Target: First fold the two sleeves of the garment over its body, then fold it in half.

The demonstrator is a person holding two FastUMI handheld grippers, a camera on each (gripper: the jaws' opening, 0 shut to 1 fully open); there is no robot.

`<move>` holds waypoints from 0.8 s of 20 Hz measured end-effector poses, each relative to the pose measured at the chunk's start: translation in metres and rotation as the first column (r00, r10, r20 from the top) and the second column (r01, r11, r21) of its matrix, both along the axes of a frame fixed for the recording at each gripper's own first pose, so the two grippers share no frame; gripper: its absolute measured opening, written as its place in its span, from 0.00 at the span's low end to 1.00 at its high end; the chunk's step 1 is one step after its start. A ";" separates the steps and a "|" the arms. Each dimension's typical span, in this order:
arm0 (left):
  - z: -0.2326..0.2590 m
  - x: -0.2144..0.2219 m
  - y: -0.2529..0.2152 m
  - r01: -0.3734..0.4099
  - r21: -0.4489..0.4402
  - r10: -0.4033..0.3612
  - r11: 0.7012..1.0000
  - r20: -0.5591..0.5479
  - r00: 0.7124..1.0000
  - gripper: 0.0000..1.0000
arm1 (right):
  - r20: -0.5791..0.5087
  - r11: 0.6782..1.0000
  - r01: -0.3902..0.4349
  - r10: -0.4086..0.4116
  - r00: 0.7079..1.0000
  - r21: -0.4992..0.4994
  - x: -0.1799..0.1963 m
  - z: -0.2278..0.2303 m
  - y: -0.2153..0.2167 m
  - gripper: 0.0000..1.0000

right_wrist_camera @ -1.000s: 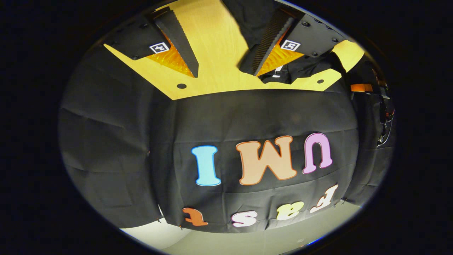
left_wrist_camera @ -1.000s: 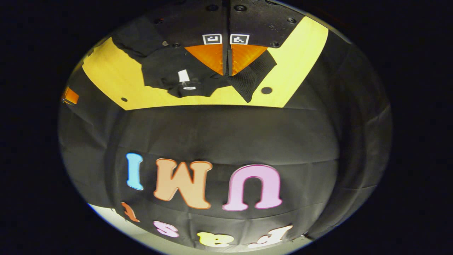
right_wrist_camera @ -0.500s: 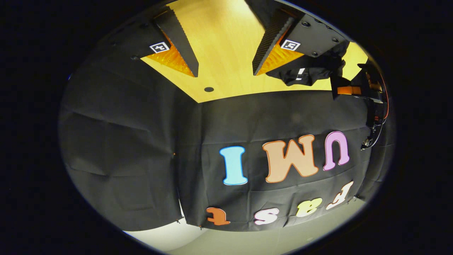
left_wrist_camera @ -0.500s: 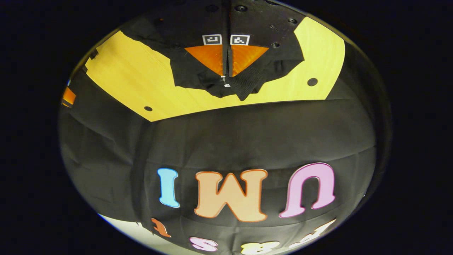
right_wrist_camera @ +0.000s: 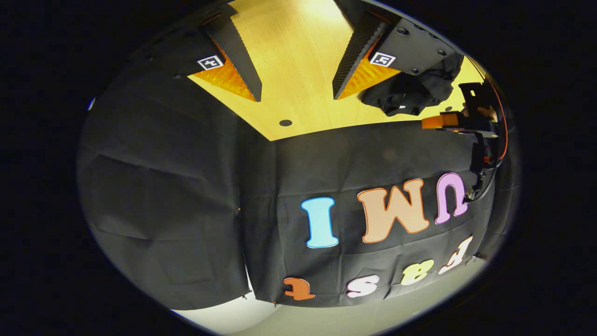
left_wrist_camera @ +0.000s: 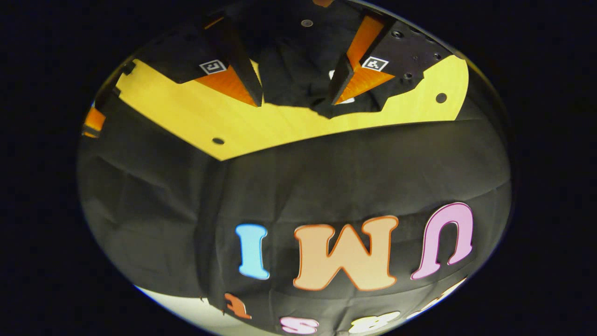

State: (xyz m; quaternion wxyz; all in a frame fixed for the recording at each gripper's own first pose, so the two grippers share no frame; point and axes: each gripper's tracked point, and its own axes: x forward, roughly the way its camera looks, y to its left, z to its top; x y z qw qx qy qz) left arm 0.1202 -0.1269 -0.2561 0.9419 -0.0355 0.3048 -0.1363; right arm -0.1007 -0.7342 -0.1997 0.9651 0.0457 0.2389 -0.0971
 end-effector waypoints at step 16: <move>0.054 -0.246 0.225 -0.383 0.181 0.384 0.906 0.030 0.923 0.93 | -0.072 0.957 -0.291 0.291 0.954 0.012 -0.030 -0.033 0.111 0.98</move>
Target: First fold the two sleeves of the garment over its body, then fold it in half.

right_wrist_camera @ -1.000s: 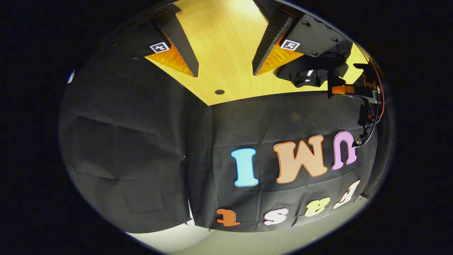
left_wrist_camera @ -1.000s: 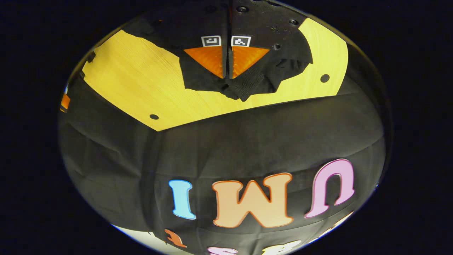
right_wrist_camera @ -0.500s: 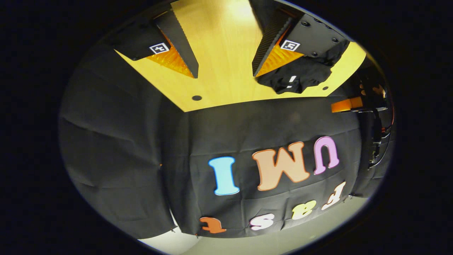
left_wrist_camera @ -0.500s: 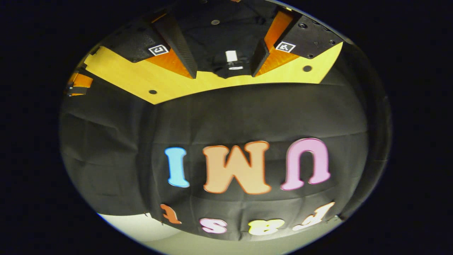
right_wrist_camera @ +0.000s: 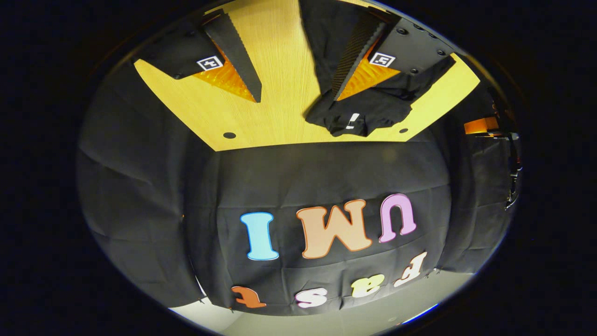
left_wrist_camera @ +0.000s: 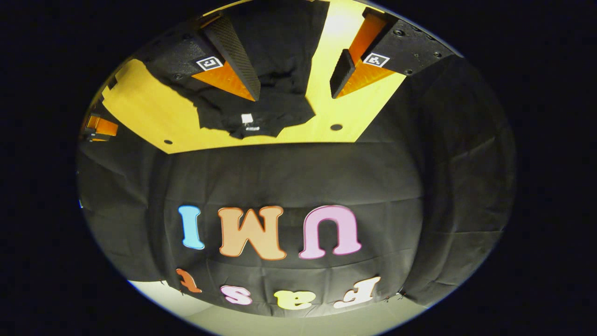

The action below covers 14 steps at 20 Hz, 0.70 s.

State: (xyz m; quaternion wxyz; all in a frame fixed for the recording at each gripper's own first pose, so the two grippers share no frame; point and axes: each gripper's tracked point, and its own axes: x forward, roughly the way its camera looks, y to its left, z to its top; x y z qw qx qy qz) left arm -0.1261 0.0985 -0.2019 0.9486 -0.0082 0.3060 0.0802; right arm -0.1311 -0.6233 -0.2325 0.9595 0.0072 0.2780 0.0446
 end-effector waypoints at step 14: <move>-0.153 -0.177 0.015 -0.113 -0.098 0.062 0.989 -0.418 0.906 0.95 | -0.402 0.990 -0.078 0.024 0.916 -0.119 -0.138 -0.124 0.011 0.94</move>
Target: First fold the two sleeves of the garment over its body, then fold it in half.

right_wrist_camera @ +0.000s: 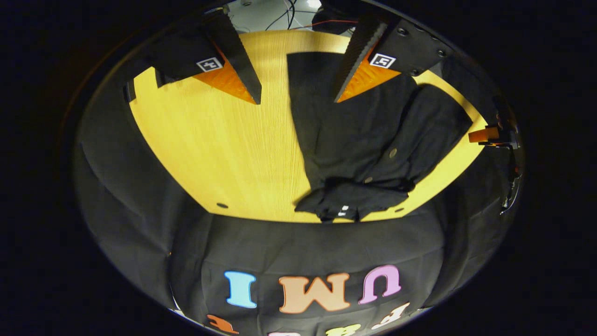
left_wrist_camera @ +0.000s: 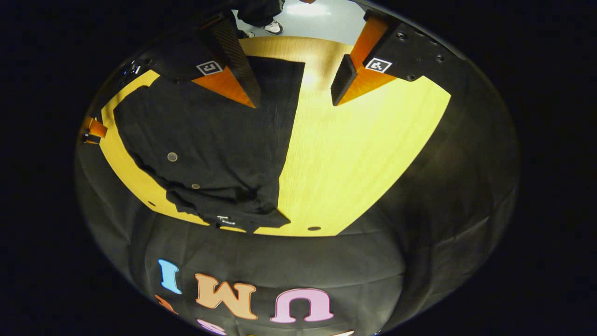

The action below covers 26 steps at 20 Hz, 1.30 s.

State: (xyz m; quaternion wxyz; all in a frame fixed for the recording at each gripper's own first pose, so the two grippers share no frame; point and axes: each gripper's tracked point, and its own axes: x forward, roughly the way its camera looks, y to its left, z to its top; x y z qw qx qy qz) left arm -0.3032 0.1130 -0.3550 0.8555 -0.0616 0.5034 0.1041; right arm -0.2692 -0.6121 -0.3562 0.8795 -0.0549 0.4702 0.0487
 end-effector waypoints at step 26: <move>-0.004 -0.053 -0.062 0.105 -0.125 -0.110 0.986 -0.029 0.994 0.00 | -0.238 0.990 -0.070 0.098 0.966 0.124 -0.087 -0.037 0.042 0.03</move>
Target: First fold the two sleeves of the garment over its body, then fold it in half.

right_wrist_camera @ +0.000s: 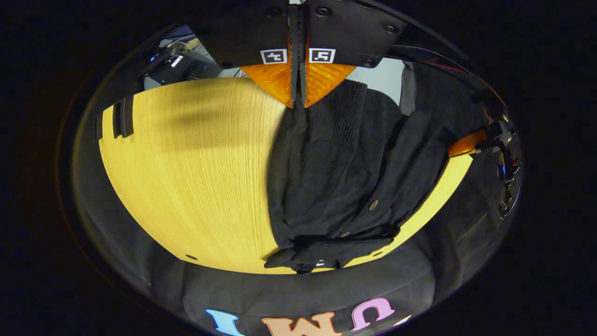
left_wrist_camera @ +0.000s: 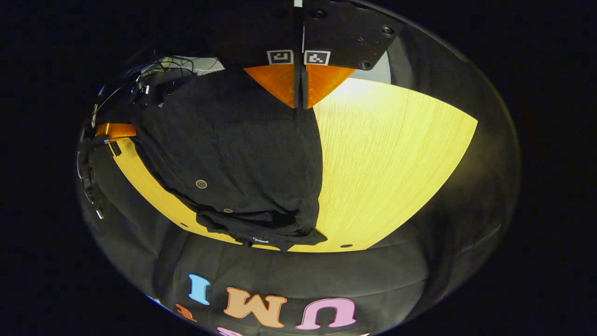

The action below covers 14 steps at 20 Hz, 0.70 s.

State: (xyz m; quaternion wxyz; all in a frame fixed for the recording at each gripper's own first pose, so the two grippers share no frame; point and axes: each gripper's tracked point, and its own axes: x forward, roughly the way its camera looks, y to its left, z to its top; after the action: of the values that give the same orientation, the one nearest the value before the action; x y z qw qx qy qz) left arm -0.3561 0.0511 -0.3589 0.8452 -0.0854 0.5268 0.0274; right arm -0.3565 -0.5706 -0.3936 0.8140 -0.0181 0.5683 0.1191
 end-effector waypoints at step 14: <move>0.135 0.161 0.059 -0.060 0.013 0.051 0.998 0.348 0.936 0.00 | 0.418 0.965 0.069 -0.174 0.892 0.254 0.165 0.162 0.032 0.02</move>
State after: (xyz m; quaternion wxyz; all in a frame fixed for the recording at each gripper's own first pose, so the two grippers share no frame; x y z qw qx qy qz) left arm -0.1955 0.1097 -0.2241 0.9249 -0.0937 0.3662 0.0419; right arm -0.1912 -0.5385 -0.2318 0.9228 0.0867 0.3535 0.1261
